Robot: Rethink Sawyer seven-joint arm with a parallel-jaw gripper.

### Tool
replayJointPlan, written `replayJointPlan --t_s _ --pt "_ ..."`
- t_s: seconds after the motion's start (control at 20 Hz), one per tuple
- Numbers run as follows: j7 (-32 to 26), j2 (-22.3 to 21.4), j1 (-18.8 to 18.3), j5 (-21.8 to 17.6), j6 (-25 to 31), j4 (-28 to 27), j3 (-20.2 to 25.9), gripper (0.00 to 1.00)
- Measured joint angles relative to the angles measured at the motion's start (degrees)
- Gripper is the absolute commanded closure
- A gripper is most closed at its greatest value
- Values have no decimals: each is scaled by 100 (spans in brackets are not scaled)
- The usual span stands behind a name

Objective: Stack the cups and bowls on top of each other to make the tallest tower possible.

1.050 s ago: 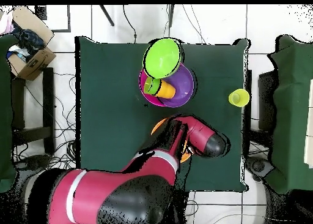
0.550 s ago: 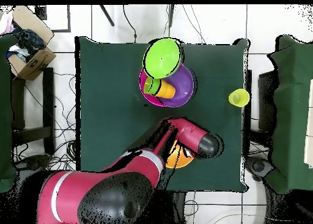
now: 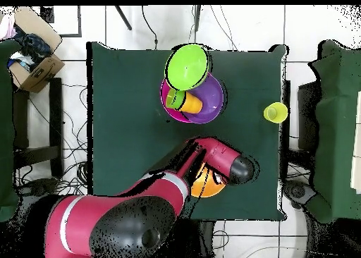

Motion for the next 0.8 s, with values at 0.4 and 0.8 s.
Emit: replayJointPlan --t_s 0.4,0.8 --pt "0 -85 0 5 -163 8 -77 100" --pt "0 -282 -13 5 -357 51 -127 100"
